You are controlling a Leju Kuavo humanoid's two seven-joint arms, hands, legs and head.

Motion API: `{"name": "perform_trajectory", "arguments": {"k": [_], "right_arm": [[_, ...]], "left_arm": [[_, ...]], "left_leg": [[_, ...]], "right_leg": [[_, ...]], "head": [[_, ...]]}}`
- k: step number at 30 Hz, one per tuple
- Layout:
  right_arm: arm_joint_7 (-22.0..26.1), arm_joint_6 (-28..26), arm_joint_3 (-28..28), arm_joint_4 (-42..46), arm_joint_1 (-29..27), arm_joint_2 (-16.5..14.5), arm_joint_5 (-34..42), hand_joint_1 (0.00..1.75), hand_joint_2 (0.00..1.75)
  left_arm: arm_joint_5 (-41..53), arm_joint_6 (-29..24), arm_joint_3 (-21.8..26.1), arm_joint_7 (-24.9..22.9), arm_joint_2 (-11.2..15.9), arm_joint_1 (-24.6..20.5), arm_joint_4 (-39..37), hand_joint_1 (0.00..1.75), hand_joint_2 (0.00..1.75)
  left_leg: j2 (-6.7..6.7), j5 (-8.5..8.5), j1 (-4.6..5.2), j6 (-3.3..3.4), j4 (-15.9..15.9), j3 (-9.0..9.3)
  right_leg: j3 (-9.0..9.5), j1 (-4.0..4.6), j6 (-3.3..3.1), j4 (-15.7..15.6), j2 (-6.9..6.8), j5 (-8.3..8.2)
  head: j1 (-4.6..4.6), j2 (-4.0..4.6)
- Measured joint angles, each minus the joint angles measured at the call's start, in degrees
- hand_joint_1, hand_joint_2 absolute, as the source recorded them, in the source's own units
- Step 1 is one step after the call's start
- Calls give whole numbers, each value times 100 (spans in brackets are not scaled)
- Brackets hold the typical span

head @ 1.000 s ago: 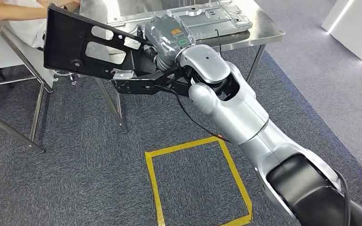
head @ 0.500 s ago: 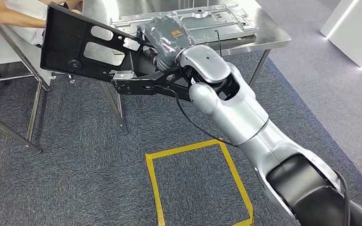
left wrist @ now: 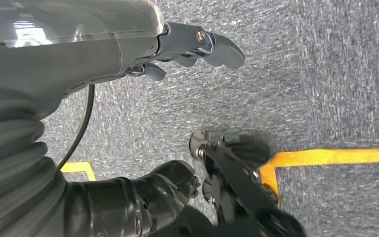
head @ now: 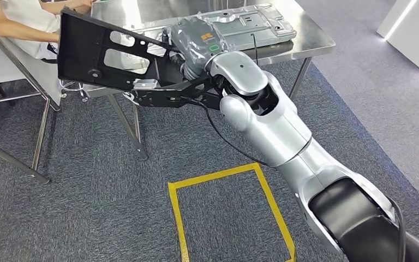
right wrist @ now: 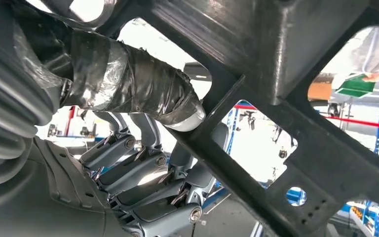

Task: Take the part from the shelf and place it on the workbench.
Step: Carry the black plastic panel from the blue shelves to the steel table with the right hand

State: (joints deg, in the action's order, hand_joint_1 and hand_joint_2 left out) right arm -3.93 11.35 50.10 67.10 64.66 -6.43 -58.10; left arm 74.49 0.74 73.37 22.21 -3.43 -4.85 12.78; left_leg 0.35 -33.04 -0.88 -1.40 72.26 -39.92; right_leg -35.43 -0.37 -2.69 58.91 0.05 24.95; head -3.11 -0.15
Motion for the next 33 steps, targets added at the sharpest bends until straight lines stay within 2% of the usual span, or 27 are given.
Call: {"name": "perform_trajectory", "arguments": {"k": [1,2,4,5,6,8,11,12,14,15,16,17,18,19,20,21,22,25,27,28,30,31,32,33], "right_arm": [[0,1,0,-8,-16,0,0,175,175],[0,1,0,-14,-27,0,0,175,175],[0,1,0,-19,-29,-1,-1,175,175],[0,2,0,-20,-20,-2,-1,175,175],[-1,2,0,-21,-11,-3,-2,175,175],[-4,4,0,-24,-1,-5,-2,175,175],[-8,5,-2,-25,16,-14,-3,175,175],[-8,5,-3,-25,29,-17,-4,175,175],[-9,7,-6,-32,35,-19,-4,175,175],[-9,8,-7,-39,25,-18,-4,175,175],[-9,9,-7,-50,10,-17,-4,175,175],[-9,9,-7,-60,0,-17,-4,175,175],[-9,9,-7,-67,-3,-17,-4,175,175],[-9,8,-7,-70,0,-17,-5,175,175],[-9,8,-7,-74,7,-15,-5,175,175],[-8,8,-7,-76,15,-15,-6,175,175],[-8,8,-7,-79,18,-16,-7,175,175],[-11,7,-14,-91,5,-24,-11,175,175],[-13,2,-21,-97,12,-37,-16,175,175],[-13,0,-24,-97,17,-44,-18,175,175],[-13,0,-24,-105,9,-46,-20,175,175],[-13,1,-24,-113,-9,-46,-20,175,175],[-13,2,-24,-121,-28,-46,-20,175,175],[-13,2,-24,-127,-40,-46,-20,175,175]], "left_arm": [[-2,-1,0,-2,1,5,1,0,175],[-4,-1,0,-4,1,11,1,0,175],[-7,-2,0,-8,4,21,1,0,175],[-7,-1,0,-9,6,21,1,0,175],[-7,-1,0,-11,8,15,1,0,175],[-8,-1,0,-15,9,2,1,0,175],[-9,0,0,-16,7,4,1,0,175],[-9,1,0,-17,5,7,1,0,175],[-10,1,0,-20,5,7,1,0,175],[-10,1,0,-21,5,2,1,0,175],[-11,1,0,-23,6,-1,1,0,175],[-11,1,0,-25,6,-1,1,0,175],[-11,1,0,-26,5,2,1,0,175],[-11,1,0,-27,4,8,1,0,175],[-12,1,0,-28,2,12,1,0,175],[-13,1,0,-30,2,12,1,0,175],[-14,1,0,-31,1,6,1,0,175],[-15,0,0,-31,1,-10,1,0,175],[-12,0,0,-34,0,-10,-1,0,175],[-10,0,0,-37,-1,-9,-1,0,175],[-9,0,0,-43,-2,-10,0,0,175],[-9,-1,0,-46,-1,-7,1,0,175],[-9,-2,0,-51,-1,0,1,0,175],[-9,-3,0,-59,0,9,1,0,175]], "left_leg": [[0,39,0,-7,142,-130],[-1,186,0,-5,70,-157],[-2,668,2,27,-627,77],[-4,834,16,51,-992,233],[-5,921,30,80,-1254,348],[0,900,65,131,-1407,427],[1,896,32,217,-1494,499],[-4,893,14,248,-1520,535],[-11,859,7,295,-1528,577],[-9,838,8,306,-1523,592],[-4,813,8,307,-1518,613],[2,783,8,301,-1509,641],[8,746,7,290,-1497,681],[12,701,6,271,-1484,720],[15,658,13,245,-1466,747],[17,622,22,212,-1447,754],[18,598,27,178,-1436,748],[12,549,15,75,-1449,761],[2,404,5,27,-1210,685],[-1,275,1,12,-909,540],[-2,28,0,-7,-107,79],[-3,5,0,-7,169,-124],[-2,104,2,3,236,-234],[-2,319,6,25,60,-223]], "right_leg": [[24,5,-4,4,0,24],[51,7,-3,9,5,50],[118,8,12,22,13,109],[140,18,29,32,18,137],[148,24,51,39,21,159],[145,28,107,38,22,180],[116,25,194,147,18,276],[21,22,220,354,17,382],[-366,-3,255,1068,14,674],[-582,-17,270,1418,14,770],[-738,-31,281,1622,12,770],[-789,-45,288,1610,9,653],[-722,-56,287,1373,4,435],[-578,-64,280,985,-1,179],[-419,-59,267,629,-5,0],[-292,-52,246,346,-4,-94],[-227,-38,227,196,-1,-106],[-168,-18,143,115,21,-33],[-68,-39,72,55,23,-5],[-10,-41,43,33,18,19],[73,-18,6,25,9,84],[115,-3,-2,25,8,120],[164,11,-6,25,13,158],[223,24,-7,25,20,200]], "head": [[-1,0],[0,0],[0,0],[0,0],[0,0],[1,0],[4,0],[7,0],[12,0],[12,0],[12,0],[13,0],[13,0],[13,0],[13,0],[12,0],[11,0],[13,0],[12,0],[10,0],[10,0],[10,0],[10,0],[9,0]]}}
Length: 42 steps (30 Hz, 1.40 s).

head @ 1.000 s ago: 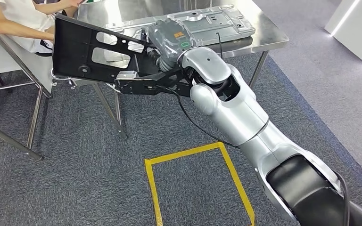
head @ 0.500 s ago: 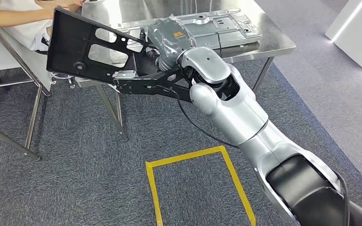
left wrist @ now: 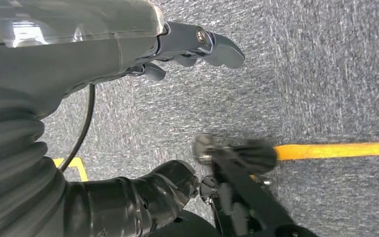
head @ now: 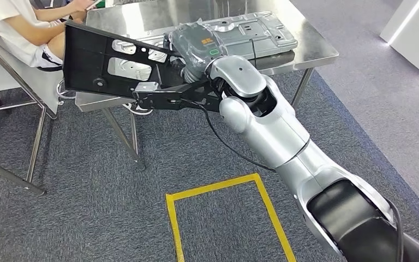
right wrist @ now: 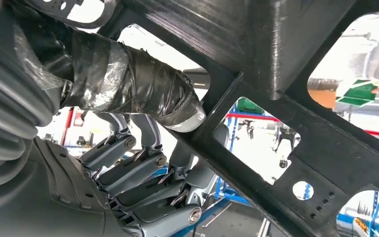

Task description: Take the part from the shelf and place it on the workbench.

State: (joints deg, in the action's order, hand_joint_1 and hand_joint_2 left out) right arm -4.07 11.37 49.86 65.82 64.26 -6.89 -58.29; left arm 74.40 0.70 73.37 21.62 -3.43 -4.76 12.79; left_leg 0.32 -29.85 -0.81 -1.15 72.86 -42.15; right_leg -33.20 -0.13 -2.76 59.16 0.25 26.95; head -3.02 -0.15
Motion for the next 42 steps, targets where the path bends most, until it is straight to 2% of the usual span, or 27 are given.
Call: {"name": "perform_trajectory", "arguments": {"k": [2,3,4,7,9,10,13,14,15,17,18,19,20,22,24,25,28,29,30,31,33,34,35,37,39,40,42], "right_arm": [[0,-2,0,-4,-1,-4,0,175,175],[0,-3,0,-6,10,-7,0,175,175],[0,-4,-1,-8,19,-10,0,175,175],[0,-8,-7,-19,7,-15,0,175,175],[0,-9,-11,-21,11,-16,0,175,175],[0,-9,-13,-21,20,-17,0,175,175],[0,-9,-13,-38,7,-16,0,175,175],[0,-9,-13,-45,-11,-15,0,175,175],[0,-9,-13,-50,-25,-15,0,175,175],[0,-10,-14,-53,-29,-12,0,175,175],[0,-11,-14,-56,-20,-4,0,175,175],[1,-13,-15,-60,-16,-3,0,175,175],[1,-14,-16,-63,-18,-1,0,175,175],[-1,-17,-20,-68,-29,-9,-3,175,175],[-3,-19,-35,-72,-33,-11,-9,175,175],[-2,-20,-42,-73,-31,-14,-12,175,175],[0,-20,-46,-92,-54,-19,-15,175,175],[0,-19,-46,-103,-71,-21,-15,175,175],[0,-19,-46,-113,-85,-25,-15,175,175],[0,-20,-46,-122,-94,-32,-15,175,175],[-1,-23,-45,-139,-98,-48,-15,175,175],[-1,-26,-45,-148,-97,-54,-15,175,175],[-2,-29,-44,-157,-103,-57,-15,175,175],[-5,-29,-44,-186,-119,-60,-16,175,175],[-44,-5,-44,-244,-114,-70,-43,175,175],[-81,14,-44,-301,-83,-80,-70,175,175],[-172,41,-44,-495,6,-109,-150,175,175]], "left_arm": [[0,-2,0,-14,4,16,0,0,175],[0,-3,0,-19,8,15,-1,0,175],[0,-4,0,-22,13,8,-1,0,175],[0,-14,0,-27,24,-10,0,0,175],[0,-16,-1,-27,25,1,0,0,175],[0,-16,-1,-27,24,3,0,0,175],[2,-16,-1,-26,24,-3,0,0,175],[3,-16,-1,-26,24,-2,0,0,175],[4,-16,-1,-27,22,2,0,0,175],[7,-16,0,-27,18,16,0,0,175],[8,-16,0,-29,16,14,0,0,175],[9,-16,0,-32,15,5,0,0,175],[9,-16,0,-36,15,-3,0,0,175],[9,-16,0,-42,15,-19,0,0,175],[9,-16,0,-47,12,-17,-1,0,175],[9,-16,0,-50,9,-17,-1,0,175],[4,-16,0,-55,7,-20,0,0,175],[2,-15,0,-55,8,-16,0,0,175],[1,-13,0,-55,8,-9,0,0,175],[0,-9,0,-55,9,0,0,0,175],[-2,-1,0,-53,12,14,-1,0,175],[-5,2,0,-53,15,11,-1,0,175],[-10,3,0,-56,19,5,-1,0,175],[-22,3,0,-71,28,-7,0,0,175],[-27,2,0,-102,33,1,0,0,175],[-22,2,0,-117,34,4,0,0,175],[-8,2,0,-134,34,-9,0,0,175]], "left_leg": [[0,524,24,88,-783,284],[0,677,50,139,-1132,431],[-1,732,76,183,-1352,527],[1,670,106,263,-1564,653],[-4,642,78,317,-1637,773],[-7,624,67,338,-1656,820],[-2,531,63,358,-1645,902],[4,488,58,346,-1633,940],[10,440,50,329,-1615,989],[15,326,29,279,-1576,1089],[17,275,24,245,-1555,1120],[17,234,21,207,-1544,1129],[16,208,24,167,-1534,1136],[11,195,27,94,-1516,1156],[2,162,19,52,-1278,1061],[-1,88,12,38,-1006,910],[-6,-276,3,-4,18,236],[-7,-297,4,-5,147,89],[-7,-192,6,3,77,41],[-6,34,9,27,-183,91],[-9,570,36,98,-945,332],[-12,688,60,135,-1246,432],[-11,747,84,168,-1416,492],[-5,716,112,214,-1506,545],[-9,749,83,249,-1576,629],[-15,748,65,265,-1616,672],[-18,709,50,296,-1631,719]], "right_leg": [[118,13,4,-9,11,89],[155,20,17,-12,15,126],[170,16,40,-22,16,149],[185,1,136,26,12,146],[103,-4,187,272,7,228],[-36,-12,208,536,6,334],[-676,-59,275,1496,4,661],[-809,-76,297,1590,3,625],[-842,-93,315,1482,1,465],[-658,-113,328,804,-10,-69],[-567,-100,320,462,-17,-220],[-499,-81,290,236,-23,-314],[-478,-63,253,133,-24,-313],[-445,-51,162,82,-21,-314],[-348,-65,85,30,-17,-297],[-288,-72,53,9,-17,-278],[-160,-49,5,-12,-16,-177],[-113,-38,0,-10,-11,-136],[-58,-27,-1,-8,-4,-95],[5,-16,-1,-6,4,-51],[119,2,9,-9,12,35],[144,5,23,-9,16,69],[155,5,48,-8,17,97],[165,0,113,-17,19,141],[142,-4,176,84,11,231],[51,-6,203,269,6,326],[-340,-22,245,950,-1,591]], "head": [[2,0],[4,1],[7,1],[20,0],[34,0],[38,0],[43,0],[43,0],[43,0],[44,0],[46,0],[53,0],[63,0],[77,0],[76,0],[77,0],[73,0],[73,0],[73,0],[72,0],[75,1],[78,1],[81,1],[83,0],[85,0],[85,0],[89,0]]}}
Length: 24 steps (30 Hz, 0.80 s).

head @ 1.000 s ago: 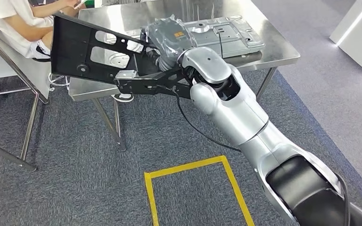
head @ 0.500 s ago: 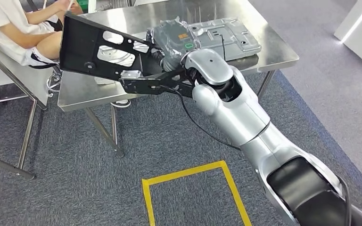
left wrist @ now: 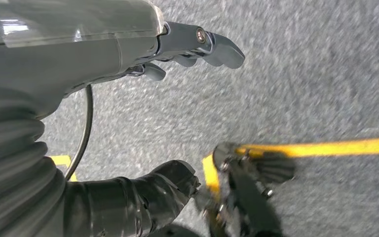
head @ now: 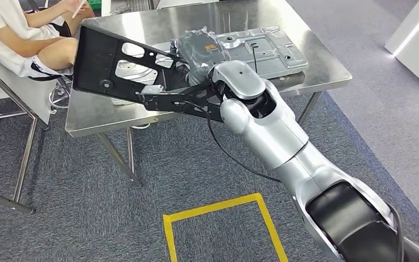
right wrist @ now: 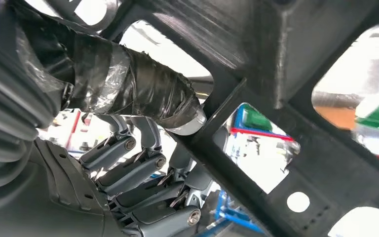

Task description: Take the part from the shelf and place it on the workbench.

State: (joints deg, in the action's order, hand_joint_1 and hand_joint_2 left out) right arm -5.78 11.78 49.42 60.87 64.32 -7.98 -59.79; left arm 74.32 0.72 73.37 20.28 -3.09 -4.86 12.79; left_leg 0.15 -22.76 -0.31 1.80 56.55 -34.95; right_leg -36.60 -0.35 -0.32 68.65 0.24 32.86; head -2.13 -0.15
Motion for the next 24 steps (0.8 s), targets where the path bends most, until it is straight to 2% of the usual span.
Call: {"name": "perform_trajectory", "arguments": {"k": [1,2,3,4,5,6,7,8,12,14,16,17,18,19,21,22,23,24], "right_arm": [[-34,1,-1,-138,44,-20,-43,175,175],[-60,-6,-1,-291,79,-45,-86,175,175],[-75,-15,-1,-435,110,-72,-126,175,175],[-83,-23,-3,-582,150,-105,-161,175,175],[-86,-32,-4,-708,199,-142,-191,175,175],[-83,-44,-7,-822,256,-174,-223,175,175],[-73,-57,-10,-934,322,-219,-258,175,175],[-60,-68,-14,-1029,373,-258,-298,175,175],[-19,-85,-49,-1284,430,-384,-414,175,175],[-2,-92,-61,-1360,451,-430,-436,175,175],[30,-95,-63,-1438,466,-445,-451,175,175],[43,-96,-63,-1479,465,-446,-456,175,175],[51,-96,-64,-1517,461,-448,-460,175,175],[56,-96,-65,-1551,459,-452,-465,175,175],[64,-101,-73,-1604,467,-466,-475,175,175],[69,-105,-81,-1623,475,-473,-479,175,175],[75,-110,-91,-1639,482,-478,-482,175,175],[80,-115,-101,-1656,486,-479,-485,175,175]], "left_arm": [[5,1,-1,1,1,-10,0,0,175],[8,6,-1,3,0,-19,0,0,175],[9,13,-1,7,-1,-21,0,0,175],[7,22,-1,10,-1,-20,0,0,175],[2,32,0,11,-2,-16,0,0,175],[-6,38,0,11,0,-11,0,0,175],[-19,42,0,7,2,-14,0,0,175],[-34,44,0,3,5,-23,0,0,175],[-99,52,2,-35,16,-41,-1,0,175],[-116,62,2,-44,19,-36,-2,0,175],[-134,75,2,-43,23,-32,-2,0,175],[-146,84,2,-40,26,-29,-1,0,175],[-155,90,2,-38,27,-25,-1,0,175],[-160,93,2,-37,27,-20,-1,0,175],[-163,97,2,-35,31,-12,0,0,175],[-163,98,2,-34,36,-12,-1,0,175],[-163,97,2,-34,42,-19,-1,0,175],[-164,96,2,-34,49,-24,-1,0,175]], "left_leg": [[5,-30,-1,6,13,16],[14,-67,-4,5,30,38],[22,-107,-8,-4,53,64],[30,-155,-15,-22,87,95],[34,-210,-23,-45,130,124],[37,-265,-20,-76,173,137],[39,-312,-14,-107,222,135],[38,-339,-8,-136,250,125],[28,-419,-18,-232,286,108],[19,-651,-29,-277,702,-72],[15,-947,-32,-302,1471,-471],[15,-1009,-32,-303,1771,-654],[15,-963,-31,-293,1878,-753],[15,-804,-30,-271,1746,-731],[17,-356,-11,-194,987,-421],[17,-210,8,-153,620,-253],[18,-139,28,-122,375,-138],[20,-143,47,-103,271,-90]], "right_leg": [[-236,-13,17,362,-1,93],[-419,-27,33,593,-2,91],[-515,-39,45,640,-4,-14],[-494,-51,53,445,-7,-237],[-395,-60,56,87,-13,-503],[-276,-56,55,-235,-18,-692],[-163,-51,38,-523,-16,-805],[-102,-40,13,-670,-9,-823],[-27,-29,-136,-759,16,-759],[25,-43,-189,-791,13,-750],[60,-26,-224,-795,5,-724],[74,-15,-237,-794,2,-712],[87,-3,-245,-794,3,-699],[106,7,-249,-793,7,-687],[155,22,-247,-796,21,-656],[170,31,-238,-796,29,-643],[174,34,-220,-798,33,-635],[170,31,-197,-803,35,-633]], "head": [[-1,0],[0,0],[0,0],[0,0],[1,0],[1,0],[2,0],[0,0],[2,0],[-2,0],[-3,0],[-3,0],[-3,0],[-3,0],[-1,0],[-1,0],[-1,0],[-1,0]]}}
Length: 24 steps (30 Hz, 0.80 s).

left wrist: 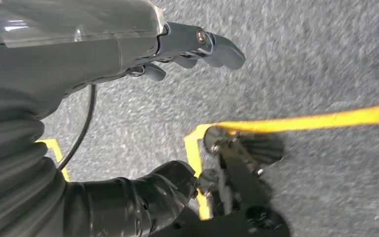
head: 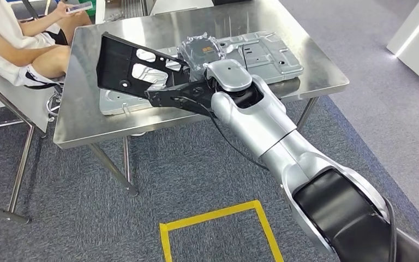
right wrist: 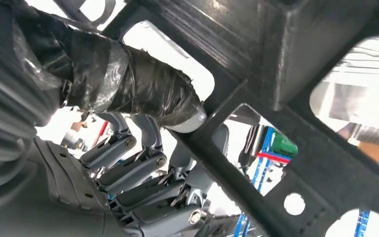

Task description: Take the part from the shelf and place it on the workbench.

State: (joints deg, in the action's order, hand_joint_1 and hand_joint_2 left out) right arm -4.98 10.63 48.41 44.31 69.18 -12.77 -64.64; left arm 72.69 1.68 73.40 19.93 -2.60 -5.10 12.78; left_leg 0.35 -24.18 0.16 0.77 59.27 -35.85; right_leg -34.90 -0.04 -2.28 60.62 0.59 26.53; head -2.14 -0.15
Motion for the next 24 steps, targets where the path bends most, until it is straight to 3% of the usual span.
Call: {"name": "perform_trajectory", "arguments": {"k": [4,7,9,10,12,14,19,21,23,24], "right_arm": [[6,-11,-31,-55,6,-21,-2,175,175],[13,-20,-44,-88,25,-21,-4,175,175],[14,-18,-44,-122,3,-19,-15,175,175],[13,-16,-44,-136,-5,-19,-21,175,175],[6,-10,-45,-153,7,-21,-31,175,175],[-9,3,-49,-165,46,-35,-40,175,175],[-68,56,-63,-263,96,-115,-94,175,175],[-90,62,-69,-349,156,-182,-114,175,175],[-101,63,-70,-447,216,-231,-125,175,175],[-103,63,-70,-491,227,-249,-129,175,175]], "left_arm": [[1,-8,0,1,18,3,1,0,175],[2,-9,0,3,17,4,1,0,175],[3,-10,0,4,17,-1,1,0,175],[4,-10,0,3,17,0,1,0,175],[5,-10,0,-1,16,5,1,0,175],[7,-10,0,-6,15,3,1,0,175],[33,-10,0,-51,11,-13,-1,0,175],[38,-9,0,-74,5,-9,-1,0,175],[39,-12,0,-87,4,-8,-1,0,175],[38,-13,0,-96,4,-5,-1,0,175]], "left_leg": [[-15,51,-37,58,-180,106],[-34,61,-54,105,-237,151],[-27,32,-55,109,-216,154],[-22,13,-57,102,-196,157],[-10,-46,-65,64,-127,159],[-3,-105,-51,2,-45,128],[-7,-212,-56,-127,77,78],[-12,-459,-73,-177,554,-148],[-13,-729,-84,-212,1292,-546],[-13,-756,-87,-222,1527,-697]], "right_leg": [[-52,-3,119,118,-10,105],[-488,-30,180,1012,-24,539],[-765,-58,215,1471,-27,615],[-773,-71,229,1420,-29,498],[-522,-89,233,789,-37,89],[-257,-74,200,205,-41,-111],[-136,-74,57,6,-26,-92],[-85,-86,6,-32,-30,-88],[-56,-76,-21,-36,-35,-64],[-36,-72,-26,-34,-37,-45]], "head": [[0,0],[2,0],[2,0],[1,0],[1,0],[1,0],[0,0],[-3,0],[-3,0],[-3,1]]}}
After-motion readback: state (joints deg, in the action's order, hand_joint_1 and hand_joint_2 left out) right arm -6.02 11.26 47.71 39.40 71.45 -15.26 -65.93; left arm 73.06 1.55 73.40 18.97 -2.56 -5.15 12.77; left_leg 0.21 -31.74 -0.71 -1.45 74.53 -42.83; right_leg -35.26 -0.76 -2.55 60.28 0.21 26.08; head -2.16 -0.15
